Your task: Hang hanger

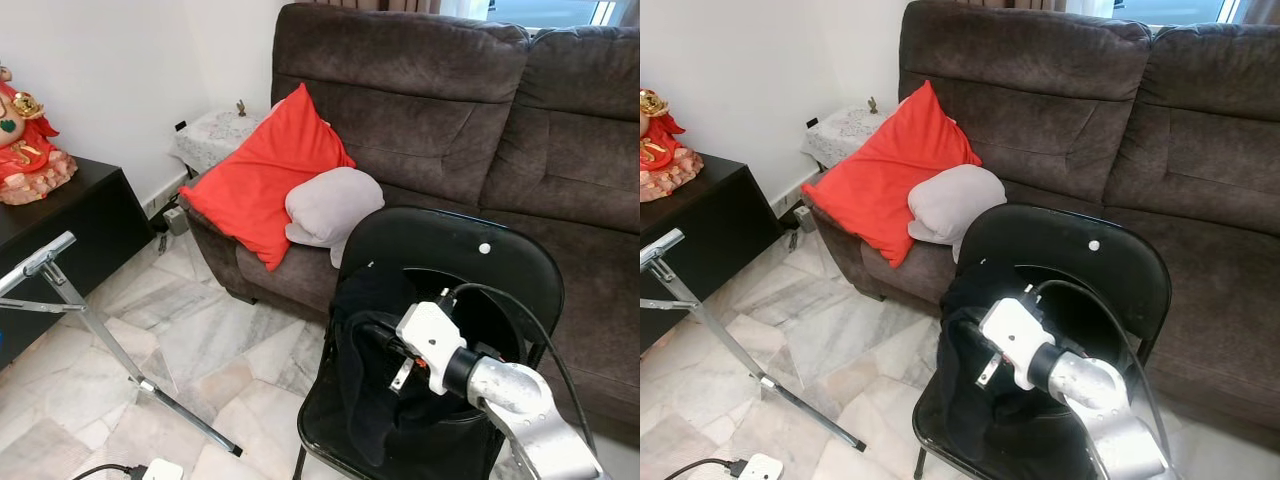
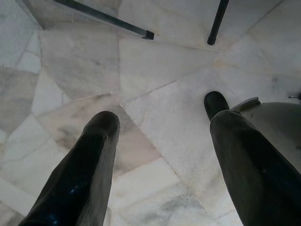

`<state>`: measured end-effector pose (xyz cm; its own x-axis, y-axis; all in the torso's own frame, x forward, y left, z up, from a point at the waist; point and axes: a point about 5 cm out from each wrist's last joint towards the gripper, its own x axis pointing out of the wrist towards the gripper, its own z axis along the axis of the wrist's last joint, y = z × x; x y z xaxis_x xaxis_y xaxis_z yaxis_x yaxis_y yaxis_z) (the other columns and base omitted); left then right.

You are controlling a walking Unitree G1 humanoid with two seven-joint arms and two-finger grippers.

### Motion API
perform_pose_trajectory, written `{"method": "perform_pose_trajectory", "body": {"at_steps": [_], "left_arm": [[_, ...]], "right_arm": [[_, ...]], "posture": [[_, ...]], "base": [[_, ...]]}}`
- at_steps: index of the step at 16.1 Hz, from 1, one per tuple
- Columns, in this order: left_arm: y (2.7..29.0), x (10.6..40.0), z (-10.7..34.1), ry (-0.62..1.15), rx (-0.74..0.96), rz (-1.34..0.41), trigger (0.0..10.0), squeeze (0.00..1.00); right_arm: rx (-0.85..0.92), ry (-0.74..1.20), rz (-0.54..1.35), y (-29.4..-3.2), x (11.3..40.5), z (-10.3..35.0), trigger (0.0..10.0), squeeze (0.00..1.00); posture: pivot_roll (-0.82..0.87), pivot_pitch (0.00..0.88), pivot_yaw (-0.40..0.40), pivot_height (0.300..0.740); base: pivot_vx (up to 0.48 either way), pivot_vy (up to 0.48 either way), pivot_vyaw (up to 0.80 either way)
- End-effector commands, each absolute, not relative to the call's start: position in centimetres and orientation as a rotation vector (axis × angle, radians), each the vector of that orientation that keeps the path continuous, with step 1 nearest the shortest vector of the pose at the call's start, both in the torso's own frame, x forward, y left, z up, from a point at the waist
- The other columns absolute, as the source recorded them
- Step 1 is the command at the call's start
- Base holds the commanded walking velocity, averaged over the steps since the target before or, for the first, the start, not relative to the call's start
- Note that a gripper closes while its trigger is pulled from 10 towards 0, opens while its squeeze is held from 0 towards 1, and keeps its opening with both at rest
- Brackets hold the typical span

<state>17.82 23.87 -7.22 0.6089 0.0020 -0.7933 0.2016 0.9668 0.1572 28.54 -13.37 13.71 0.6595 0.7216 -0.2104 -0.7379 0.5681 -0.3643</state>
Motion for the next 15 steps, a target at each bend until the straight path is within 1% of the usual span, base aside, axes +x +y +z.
{"method": "perform_pose_trajectory", "body": {"at_steps": [1, 3, 4, 5, 9, 15], "left_arm": [[24.0, 17.2, -7.4, 0.928, 0.251, -0.125, 10.0, 0.00], [23.8, 17.3, -7.5, 0.923, 0.248, -0.129, 10.0, 0.00], [23.7, 17.4, -7.4, 0.920, 0.245, -0.129, 10.0, 0.00], [23.7, 17.4, -7.4, 0.918, 0.245, -0.131, 10.0, 0.00], [23.7, 17.6, -7.3, 0.914, 0.245, -0.132, 10.0, 0.00], [23.6, 17.2, -7.5, 0.924, 0.246, -0.134, 10.0, 0.00]], "right_arm": [[-0.447, -0.002, 0.894, -12.6, 28.6, 14.4, 10.0, 0.16], [-0.432, -0.042, 0.916, -12.2, 28.7, 15.0, 10.0, 0.11], [-0.426, -0.057, 0.919, -12.0, 28.8, 15.3, 10.0, 0.02], [-0.422, -0.064, 0.917, -12.0, 28.9, 15.4, 10.0, 0.00], [-0.393, -0.087, 0.964, -11.4, 28.6, 15.6, 10.0, 0.00], [-0.393, -0.065, 0.957, -11.6, 28.6, 15.1, 10.0, 0.00]], "posture": [[0.05, 0.064, 0.108, 0.740], [0.05, 0.059, 0.105, 0.740], [0.05, 0.058, 0.104, 0.740], [0.05, 0.055, 0.104, 0.740], [0.06, 0.053, 0.101, 0.740], [0.05, 0.046, 0.099, 0.740]], "base": [[0.000, 0.000, 0.00], [0.000, 0.000, 0.00], [0.000, 0.000, 0.00], [0.000, 0.000, 0.00], [0.000, 0.000, 0.00], [0.000, 0.000, 0.00]]}}
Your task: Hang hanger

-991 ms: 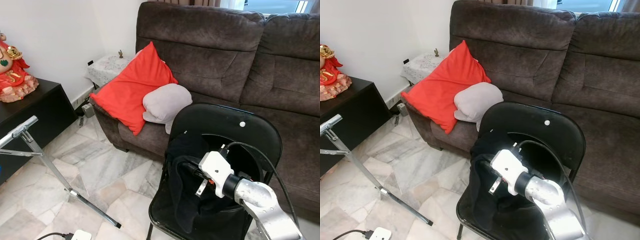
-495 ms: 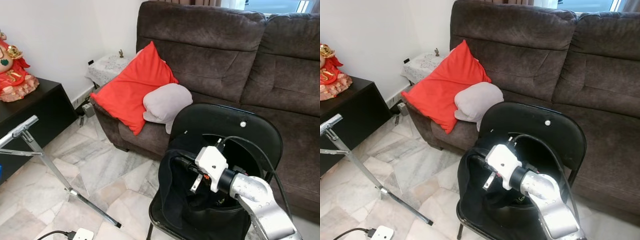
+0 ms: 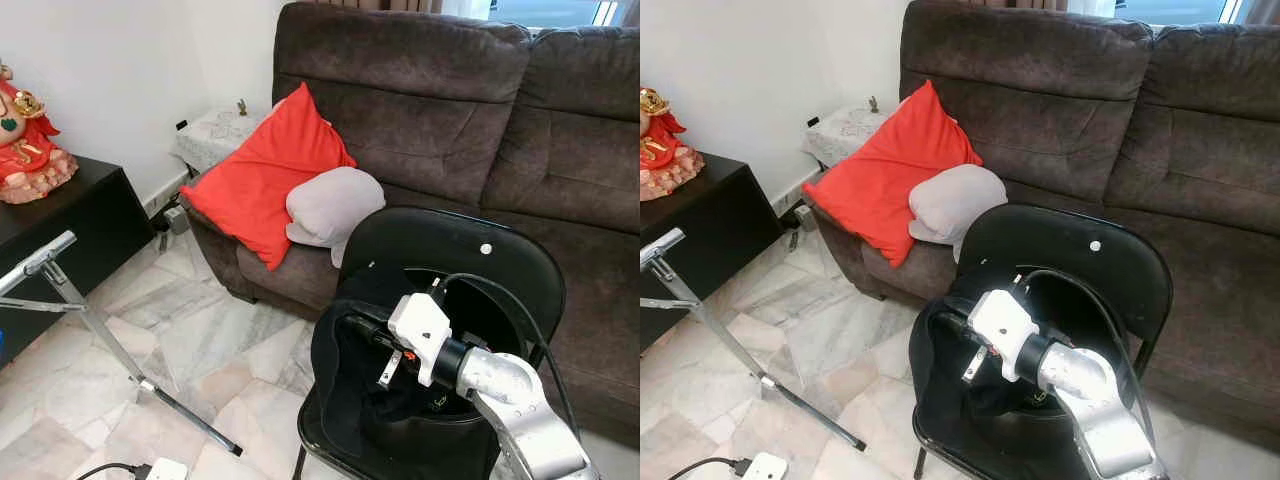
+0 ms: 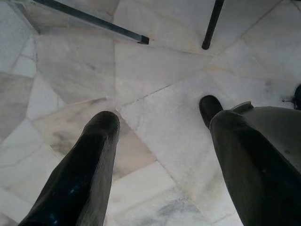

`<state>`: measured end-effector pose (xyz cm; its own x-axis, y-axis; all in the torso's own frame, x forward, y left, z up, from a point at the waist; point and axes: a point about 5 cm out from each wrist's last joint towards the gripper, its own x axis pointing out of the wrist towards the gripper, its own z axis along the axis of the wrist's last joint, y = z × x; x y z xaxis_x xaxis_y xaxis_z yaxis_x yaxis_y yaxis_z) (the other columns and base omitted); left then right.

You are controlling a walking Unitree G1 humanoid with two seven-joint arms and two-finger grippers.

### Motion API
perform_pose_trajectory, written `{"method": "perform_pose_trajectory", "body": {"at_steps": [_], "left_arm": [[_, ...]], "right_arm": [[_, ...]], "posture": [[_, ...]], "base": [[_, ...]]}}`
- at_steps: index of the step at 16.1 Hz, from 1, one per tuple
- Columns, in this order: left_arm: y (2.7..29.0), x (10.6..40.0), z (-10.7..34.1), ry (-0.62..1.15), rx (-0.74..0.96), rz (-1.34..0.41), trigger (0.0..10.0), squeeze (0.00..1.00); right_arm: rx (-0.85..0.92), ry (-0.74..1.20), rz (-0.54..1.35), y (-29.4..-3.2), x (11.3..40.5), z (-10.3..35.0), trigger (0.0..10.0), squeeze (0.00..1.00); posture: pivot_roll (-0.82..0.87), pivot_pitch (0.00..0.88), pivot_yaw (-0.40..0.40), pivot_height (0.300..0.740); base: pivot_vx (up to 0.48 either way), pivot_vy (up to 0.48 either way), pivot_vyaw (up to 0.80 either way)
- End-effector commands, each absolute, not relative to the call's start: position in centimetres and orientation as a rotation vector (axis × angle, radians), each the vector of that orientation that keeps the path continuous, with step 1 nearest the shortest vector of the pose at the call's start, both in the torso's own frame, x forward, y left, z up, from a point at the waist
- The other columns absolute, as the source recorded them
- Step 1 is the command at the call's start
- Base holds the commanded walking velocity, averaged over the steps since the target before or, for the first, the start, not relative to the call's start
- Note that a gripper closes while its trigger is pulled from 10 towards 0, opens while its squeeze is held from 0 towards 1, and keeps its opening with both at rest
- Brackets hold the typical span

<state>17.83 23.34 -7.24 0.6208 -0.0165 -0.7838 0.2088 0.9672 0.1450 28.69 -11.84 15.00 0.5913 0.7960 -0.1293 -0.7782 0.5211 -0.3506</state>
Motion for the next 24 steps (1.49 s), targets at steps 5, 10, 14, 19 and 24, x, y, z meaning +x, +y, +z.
{"method": "perform_pose_trajectory", "body": {"at_steps": [5, 10, 14, 19, 24], "left_arm": [[23.4, 17.1, -7.6, 0.929, 0.245, -0.133, 10.0, 0.00], [23.6, 16.6, -7.9, 0.949, 0.243, -0.126, 10.0, 0.00], [23.7, 16.2, -8.0, 0.965, 0.246, -0.117, 10.0, 0.00], [23.7, 15.8, -8.2, 0.980, 0.247, -0.110, 10.0, 0.00], [23.7, 15.6, -8.4, 0.993, 0.246, -0.106, 10.0, 0.00]], "right_arm": [[-0.389, -0.056, 0.962, -11.5, 28.4, 14.9, 10.0, 0.01], [-0.387, -0.049, 0.960, -11.6, 28.4, 14.8, 10.0, 0.03], [-0.384, -0.051, 0.959, -11.6, 28.4, 14.8, 10.0, 0.03], [-0.383, -0.048, 0.962, -11.6, 28.3, 14.8, 10.0, 0.04], [-0.379, -0.047, 0.966, -11.5, 28.3, 14.8, 10.0, 0.05]], "posture": [[0.05, 0.052, 0.093, 0.740], [0.05, 0.058, 0.091, 0.740], [0.05, 0.060, 0.091, 0.740], [0.05, 0.062, 0.089, 0.740], [0.06, 0.064, 0.087, 0.740]], "base": [[0.000, 0.000, 0.00], [0.000, 0.000, 0.00], [0.000, 0.000, 0.00], [0.000, 0.000, 0.00], [0.000, 0.000, 0.00]]}}
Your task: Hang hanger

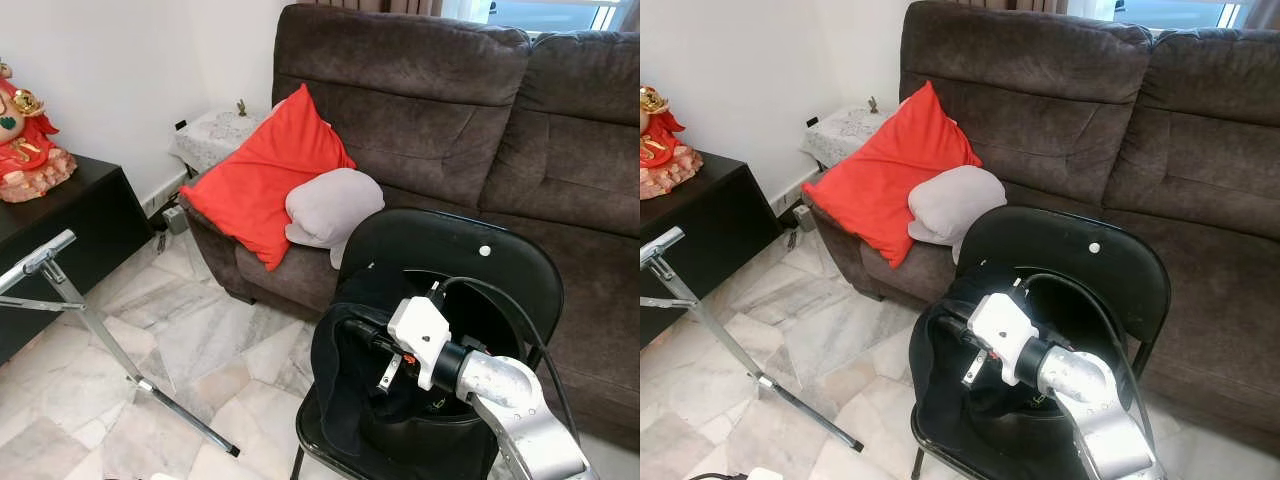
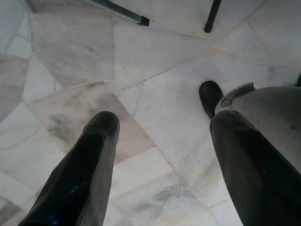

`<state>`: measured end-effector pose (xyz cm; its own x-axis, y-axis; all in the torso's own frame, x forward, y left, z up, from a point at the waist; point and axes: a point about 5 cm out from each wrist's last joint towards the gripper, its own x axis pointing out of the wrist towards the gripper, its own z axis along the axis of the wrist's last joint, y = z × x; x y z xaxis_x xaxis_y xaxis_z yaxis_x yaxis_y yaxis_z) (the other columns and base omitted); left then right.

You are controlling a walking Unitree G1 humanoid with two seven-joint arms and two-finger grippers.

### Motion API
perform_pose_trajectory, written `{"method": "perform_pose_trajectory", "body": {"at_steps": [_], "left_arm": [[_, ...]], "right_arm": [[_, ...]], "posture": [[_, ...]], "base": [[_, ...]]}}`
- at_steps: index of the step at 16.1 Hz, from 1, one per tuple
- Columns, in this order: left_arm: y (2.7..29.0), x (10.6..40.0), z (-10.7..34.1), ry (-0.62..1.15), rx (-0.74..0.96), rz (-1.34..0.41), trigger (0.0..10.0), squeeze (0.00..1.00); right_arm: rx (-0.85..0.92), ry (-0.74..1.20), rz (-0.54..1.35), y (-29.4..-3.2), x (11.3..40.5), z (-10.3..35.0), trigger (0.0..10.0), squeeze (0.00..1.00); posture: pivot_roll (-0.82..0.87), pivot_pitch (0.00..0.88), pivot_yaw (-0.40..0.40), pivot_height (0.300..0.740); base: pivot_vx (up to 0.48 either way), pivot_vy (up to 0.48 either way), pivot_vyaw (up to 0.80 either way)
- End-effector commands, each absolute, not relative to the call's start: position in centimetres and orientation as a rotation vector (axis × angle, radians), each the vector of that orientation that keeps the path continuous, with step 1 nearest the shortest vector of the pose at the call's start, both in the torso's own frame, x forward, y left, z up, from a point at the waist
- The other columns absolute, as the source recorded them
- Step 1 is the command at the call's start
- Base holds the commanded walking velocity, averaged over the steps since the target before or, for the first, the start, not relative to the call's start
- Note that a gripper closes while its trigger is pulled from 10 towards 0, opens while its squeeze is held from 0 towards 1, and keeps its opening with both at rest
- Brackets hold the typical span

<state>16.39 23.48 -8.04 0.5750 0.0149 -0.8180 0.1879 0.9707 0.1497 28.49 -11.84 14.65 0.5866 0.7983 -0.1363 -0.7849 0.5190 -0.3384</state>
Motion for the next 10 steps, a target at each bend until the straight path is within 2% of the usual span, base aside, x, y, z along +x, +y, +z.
{"method": "perform_pose_trajectory", "body": {"at_steps": [1, 10], "left_arm": [[23.67, 15.57, -8.40, 0.995, 0.247, -0.105, 10.0, 0.00], [23.93, 15.28, -8.49, 1.009, 0.249, -0.098, 10.0, 0.00]], "right_arm": [[-0.379, -0.047, 0.967, -11.45, 28.26, 14.77, 10.0, 0.04], [-0.379, -0.047, 0.967, -11.43, 28.25, 14.77, 10.0, 0.10]], "posture": [[0.06, 0.064, 0.087, 0.740], [0.06, 0.067, 0.088, 0.740]], "base": [[0.000, 0.000, 0.00], [0.000, 0.000, 0.00]]}}
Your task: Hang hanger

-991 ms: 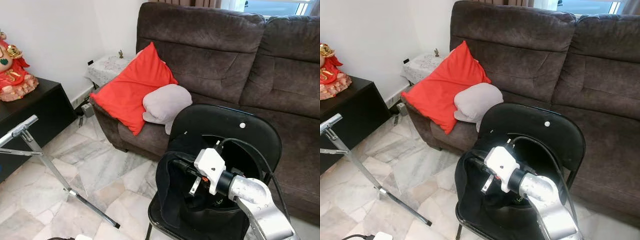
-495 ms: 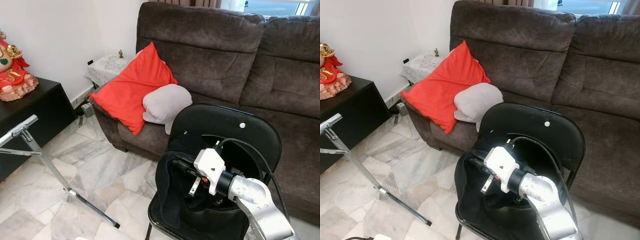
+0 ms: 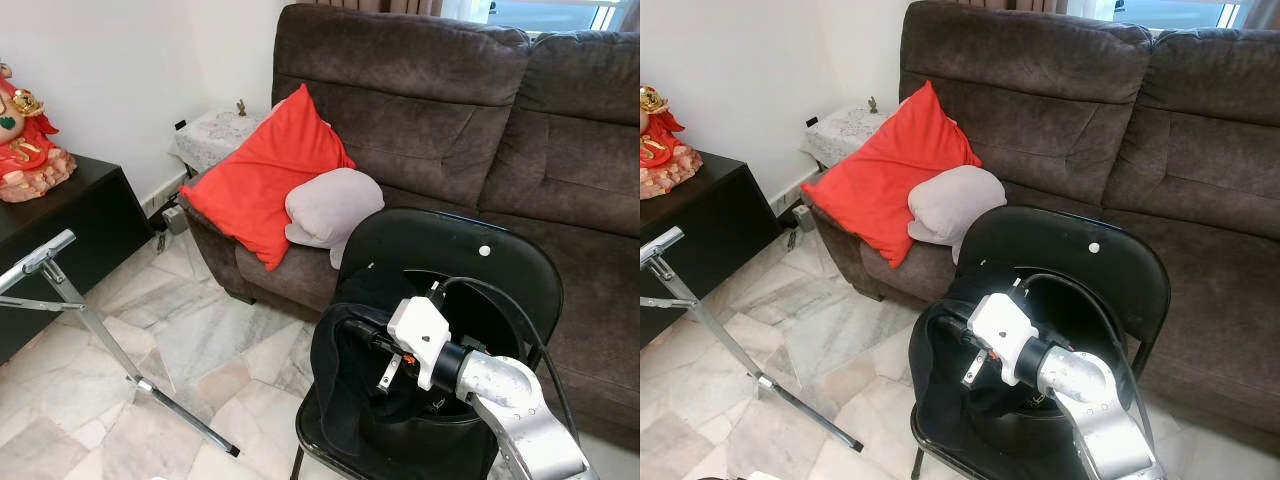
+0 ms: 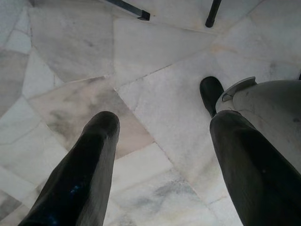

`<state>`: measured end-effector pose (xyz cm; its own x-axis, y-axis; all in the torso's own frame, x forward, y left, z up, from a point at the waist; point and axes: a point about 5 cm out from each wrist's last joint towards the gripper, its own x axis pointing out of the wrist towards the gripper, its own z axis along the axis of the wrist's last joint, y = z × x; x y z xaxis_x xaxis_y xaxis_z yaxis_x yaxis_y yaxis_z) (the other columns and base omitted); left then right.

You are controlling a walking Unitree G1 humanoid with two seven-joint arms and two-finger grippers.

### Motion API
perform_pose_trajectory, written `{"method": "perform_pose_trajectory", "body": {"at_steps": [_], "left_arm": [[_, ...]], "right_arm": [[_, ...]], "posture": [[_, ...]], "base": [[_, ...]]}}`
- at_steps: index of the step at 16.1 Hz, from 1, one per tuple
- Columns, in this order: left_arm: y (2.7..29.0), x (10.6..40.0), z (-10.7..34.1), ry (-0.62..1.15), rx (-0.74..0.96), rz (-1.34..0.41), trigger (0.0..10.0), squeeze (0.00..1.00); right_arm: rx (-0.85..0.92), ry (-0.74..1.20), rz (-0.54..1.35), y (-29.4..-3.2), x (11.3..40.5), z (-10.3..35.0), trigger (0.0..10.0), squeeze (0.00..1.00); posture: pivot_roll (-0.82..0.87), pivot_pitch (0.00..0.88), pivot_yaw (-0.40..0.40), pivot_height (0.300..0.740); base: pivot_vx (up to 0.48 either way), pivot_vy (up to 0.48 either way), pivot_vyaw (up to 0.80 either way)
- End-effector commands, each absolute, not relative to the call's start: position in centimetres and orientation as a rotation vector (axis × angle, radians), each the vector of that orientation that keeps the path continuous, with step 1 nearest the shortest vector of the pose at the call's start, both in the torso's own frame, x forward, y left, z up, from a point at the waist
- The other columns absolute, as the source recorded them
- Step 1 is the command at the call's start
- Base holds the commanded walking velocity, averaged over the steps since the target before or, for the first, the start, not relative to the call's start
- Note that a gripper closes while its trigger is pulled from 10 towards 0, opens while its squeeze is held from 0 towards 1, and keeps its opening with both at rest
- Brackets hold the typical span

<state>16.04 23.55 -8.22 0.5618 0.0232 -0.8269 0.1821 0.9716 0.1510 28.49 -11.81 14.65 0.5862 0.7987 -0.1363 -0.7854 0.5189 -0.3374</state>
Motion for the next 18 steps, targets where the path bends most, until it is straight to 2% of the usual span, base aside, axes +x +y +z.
{"method": "perform_pose_trajectory", "body": {"at_steps": [1, 13, 18], "left_arm": [[23.96, 15.22, -8.50, 1.010, 0.249, -0.097, 10.0, 0.00], [23.81, 15.11, -8.60, 1.016, 0.252, -0.101, 10.0, 0.00], [23.77, 15.24, -8.56, 1.015, 0.255, -0.106, 10.0, 0.00]], "right_arm": [[-0.379, -0.048, 0.967, -11.42, 28.24, 14.78, 10.0, 0.10], [-0.375, -0.054, 0.980, -10.89, 28.21, 14.79, 10.0, 0.12], [-0.376, -0.055, 0.987, -10.63, 28.12, 14.73, 10.0, 0.22]], "posture": [[0.06, 0.067, 0.088, 0.740], [0.05, 0.058, 0.087, 0.740], [0.04, 0.058, 0.087, 0.740]], "base": [[0.000, 0.000, 0.00], [0.000, 0.000, 0.00], [0.000, 0.000, 0.00]]}}
